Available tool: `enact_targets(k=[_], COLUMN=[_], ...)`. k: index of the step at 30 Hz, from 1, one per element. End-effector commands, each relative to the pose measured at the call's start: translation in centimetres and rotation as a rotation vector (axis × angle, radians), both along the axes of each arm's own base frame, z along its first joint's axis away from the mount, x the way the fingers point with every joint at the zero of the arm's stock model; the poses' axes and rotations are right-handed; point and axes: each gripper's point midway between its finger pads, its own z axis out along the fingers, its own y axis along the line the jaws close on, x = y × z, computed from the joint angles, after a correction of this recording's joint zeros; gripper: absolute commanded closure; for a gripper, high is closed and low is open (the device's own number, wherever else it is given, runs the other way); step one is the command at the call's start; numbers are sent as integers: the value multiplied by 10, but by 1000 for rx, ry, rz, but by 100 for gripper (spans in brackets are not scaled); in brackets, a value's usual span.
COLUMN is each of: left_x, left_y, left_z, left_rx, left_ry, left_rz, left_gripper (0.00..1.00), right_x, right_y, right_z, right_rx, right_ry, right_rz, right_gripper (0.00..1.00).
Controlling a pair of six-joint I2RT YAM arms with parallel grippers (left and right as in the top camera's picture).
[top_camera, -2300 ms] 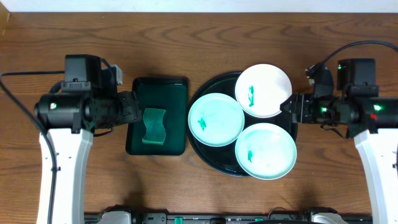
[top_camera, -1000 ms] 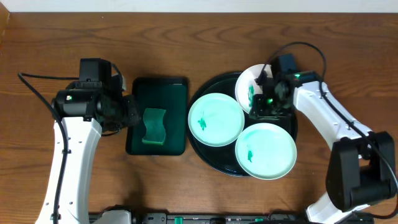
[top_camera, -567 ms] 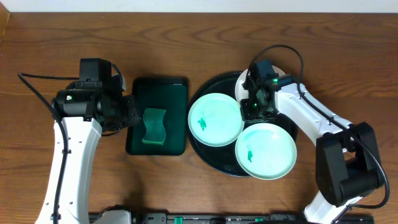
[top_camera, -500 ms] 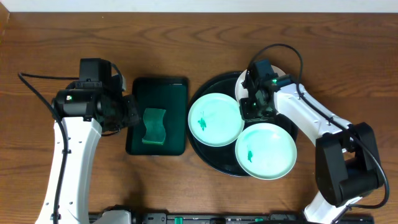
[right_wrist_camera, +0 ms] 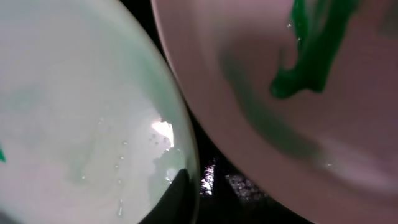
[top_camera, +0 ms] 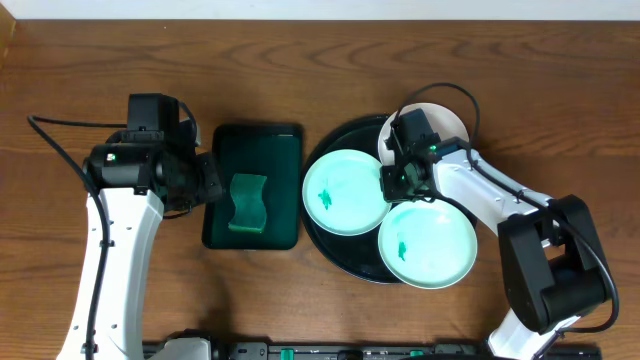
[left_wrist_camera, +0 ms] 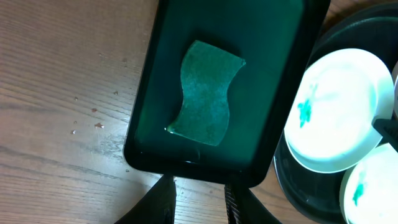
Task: Clean dirty plates on tray and stack at the side
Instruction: 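Reach the right gripper to the pink plate rim and grip it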
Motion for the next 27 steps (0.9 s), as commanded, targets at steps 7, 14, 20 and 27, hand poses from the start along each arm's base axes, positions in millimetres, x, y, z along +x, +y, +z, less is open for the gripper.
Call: enact_targets(k=[7, 14, 20, 27], left_x=[-2, -2, -3, -3], left_y=[2, 2, 2, 2], left_z=[-4, -4, -4, -5], left_rx=[10, 10, 10, 10], left_ry=[16, 17, 21, 24], left_rz=[10, 10, 10, 10], left_gripper=[69, 69, 69, 69], right_x=[6, 10, 13, 20], right_y=[3, 5, 6, 8], right_z=[-1, 5, 9, 21], right_rx=[2, 10, 15, 24], right_ry=[-23, -41, -51, -72], right_rz=[-11, -12, -11, -13], right_gripper=[84, 87, 86, 87])
